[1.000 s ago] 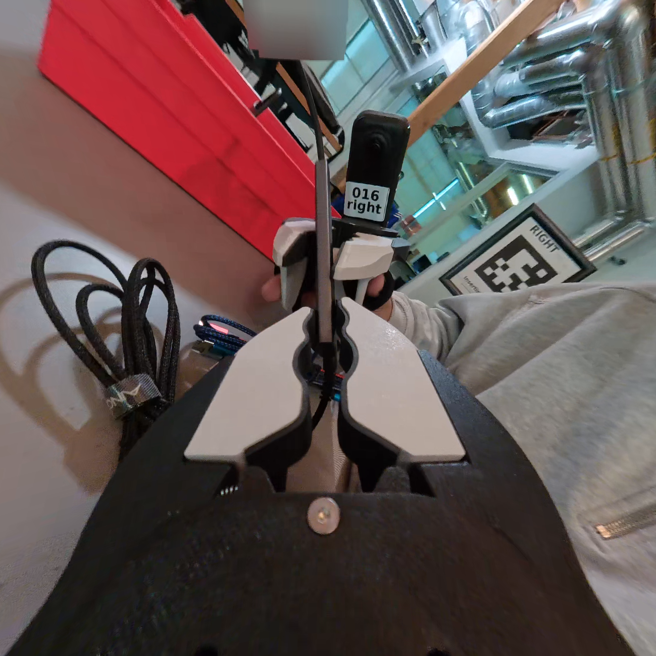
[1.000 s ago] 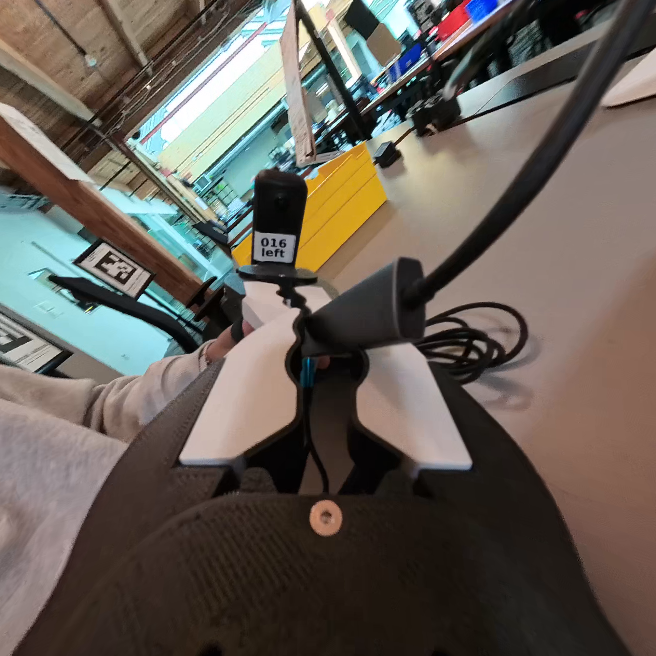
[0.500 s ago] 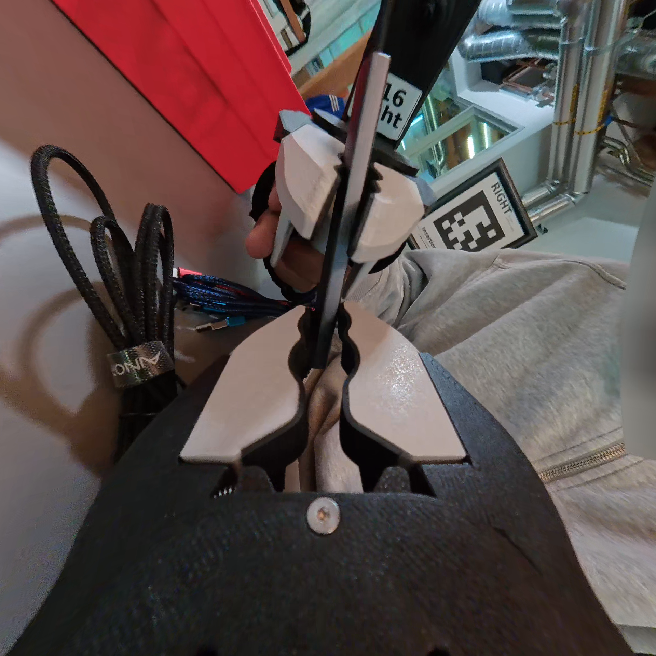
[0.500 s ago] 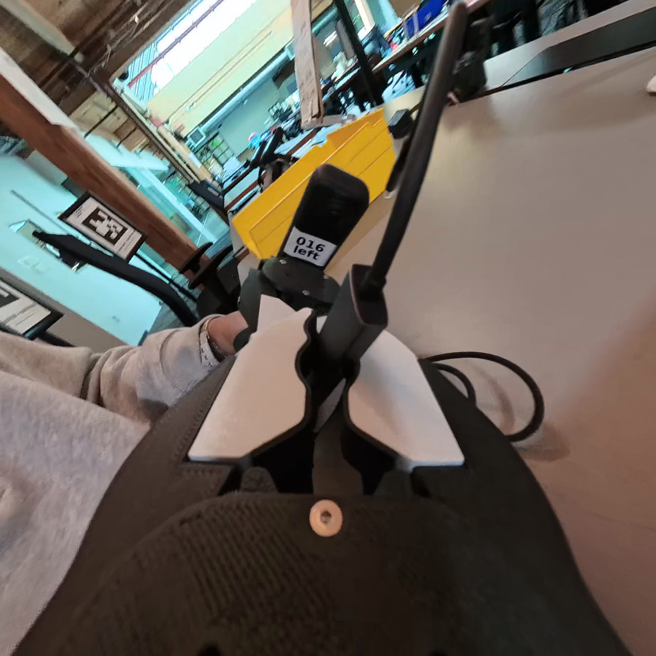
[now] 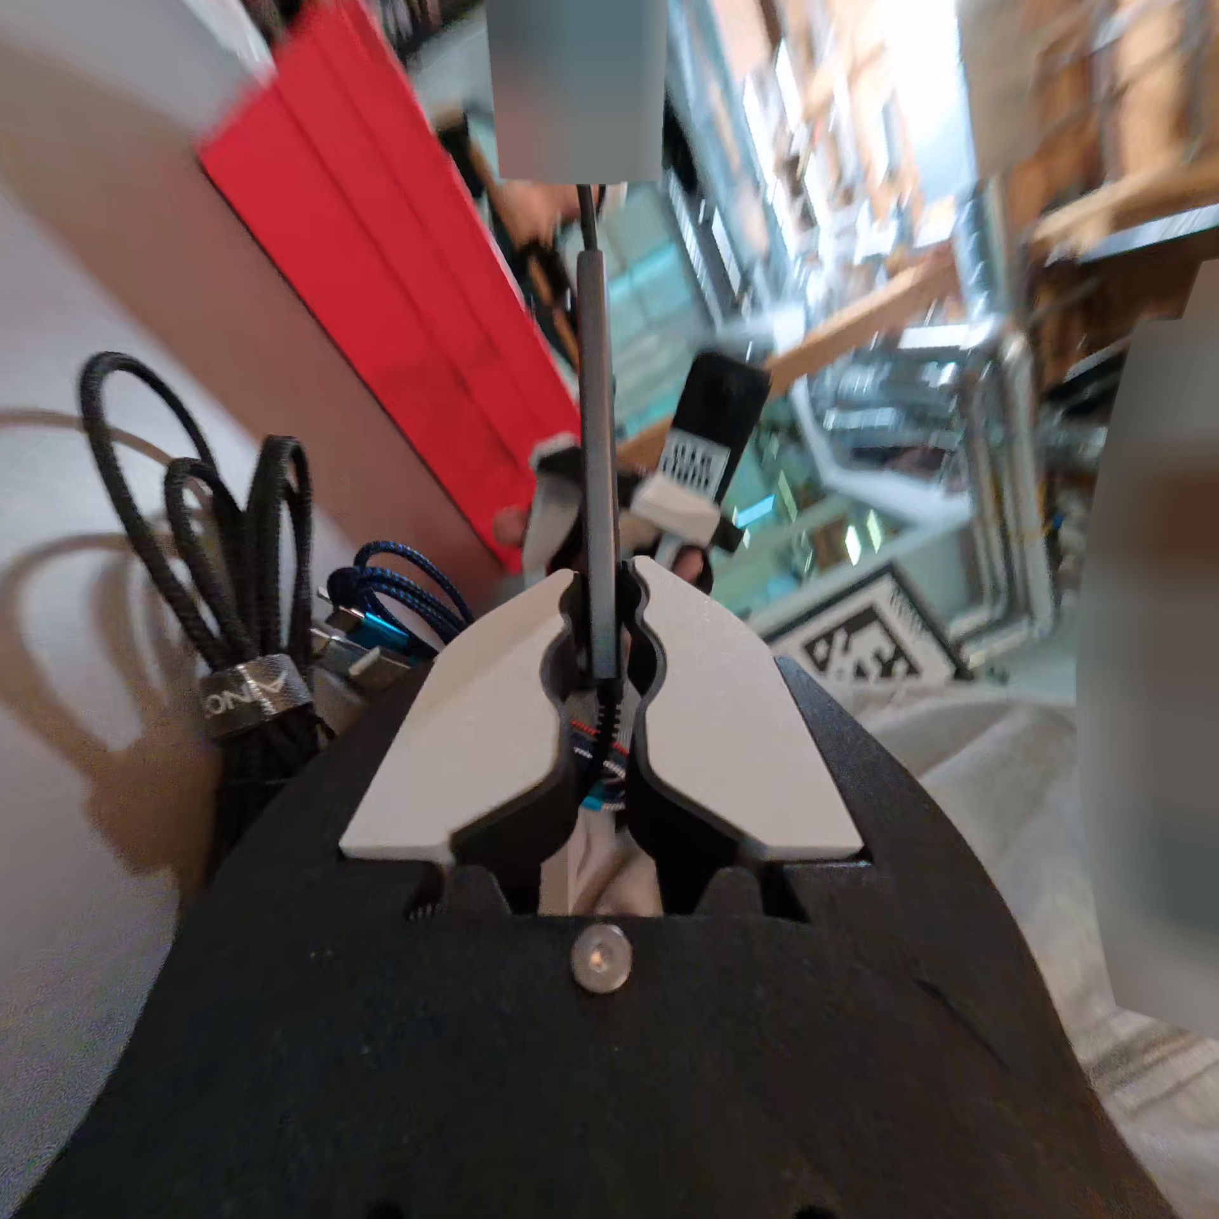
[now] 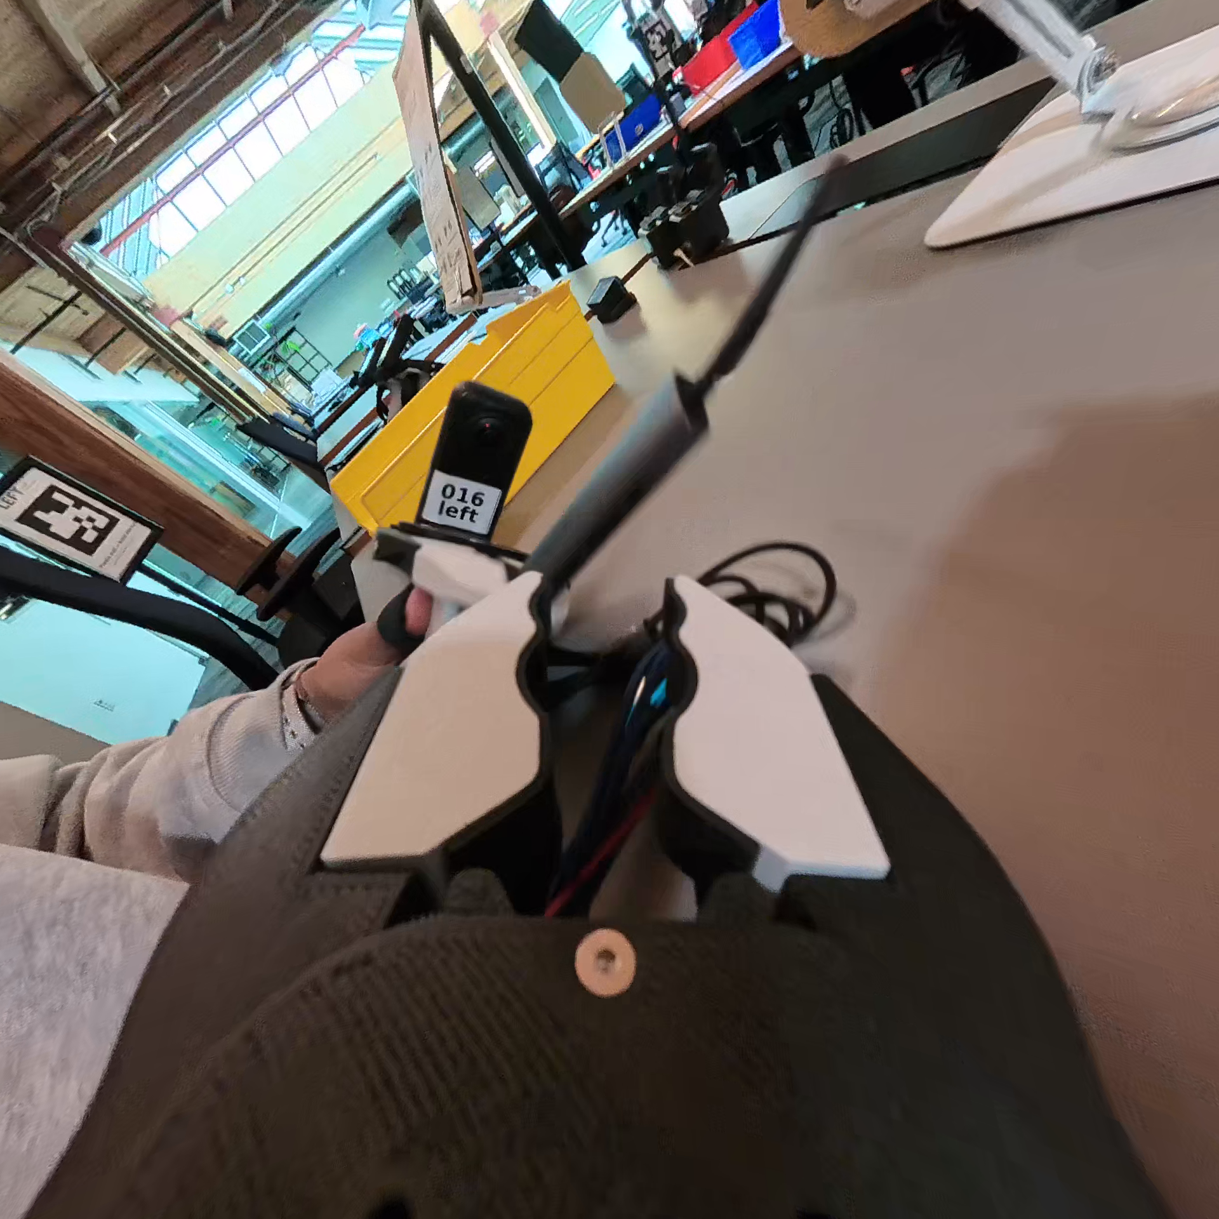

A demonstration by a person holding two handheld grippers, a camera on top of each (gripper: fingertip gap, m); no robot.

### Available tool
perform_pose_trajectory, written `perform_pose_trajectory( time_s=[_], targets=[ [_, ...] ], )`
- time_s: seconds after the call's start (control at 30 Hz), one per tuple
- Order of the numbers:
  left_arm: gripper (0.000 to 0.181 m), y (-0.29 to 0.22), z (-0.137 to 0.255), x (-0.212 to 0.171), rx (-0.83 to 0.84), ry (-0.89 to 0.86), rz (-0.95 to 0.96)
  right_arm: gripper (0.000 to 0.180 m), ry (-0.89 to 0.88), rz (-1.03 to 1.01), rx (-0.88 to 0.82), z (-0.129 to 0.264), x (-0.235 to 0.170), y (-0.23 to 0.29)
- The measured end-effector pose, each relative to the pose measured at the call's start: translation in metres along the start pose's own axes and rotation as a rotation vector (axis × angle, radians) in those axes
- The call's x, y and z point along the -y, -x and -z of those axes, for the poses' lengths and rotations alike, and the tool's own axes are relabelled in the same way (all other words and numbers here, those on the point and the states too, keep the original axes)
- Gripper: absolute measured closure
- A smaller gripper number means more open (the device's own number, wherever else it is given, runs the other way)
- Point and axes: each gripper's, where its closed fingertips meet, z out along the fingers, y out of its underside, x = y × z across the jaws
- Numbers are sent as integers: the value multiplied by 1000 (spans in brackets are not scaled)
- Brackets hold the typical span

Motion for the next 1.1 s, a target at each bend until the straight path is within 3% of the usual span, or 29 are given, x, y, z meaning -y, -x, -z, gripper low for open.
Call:
perform_pose_trajectory(
  time_s=[0.17,0.3,0.43,0.57,0.6,0.77,0.83,1.0,1.1],
  targets=[
    [169,4,63,64,-92,-507,102,149,-62,99,-35,2,6,10],
    [168,8,77,70,-85,-625,106,157,-67,246,56,-8,-1,56],
    [167,6,65,62,-129,-620,152,155,-22,34,320,-20,-22,114],
    [168,-1,48,51,-155,-597,151,157,-11,197,-53,-29,-32,55],
    [169,-2,42,47,-159,-588,149,156,-21,227,-80,-26,-28,49],
    [168,-10,8,25,-185,-496,145,153,44,202,-76,-28,-36,37],
    [168,-11,0,19,-185,-432,146,164,57,228,-101,-26,-35,34],
    [166,-18,-2,13,-231,-262,99,169,123,345,-84,-19,-34,33],
    [146,-19,2,18,-221,-229,67,171,165,409,-62,-17,-36,33]
  ],
)
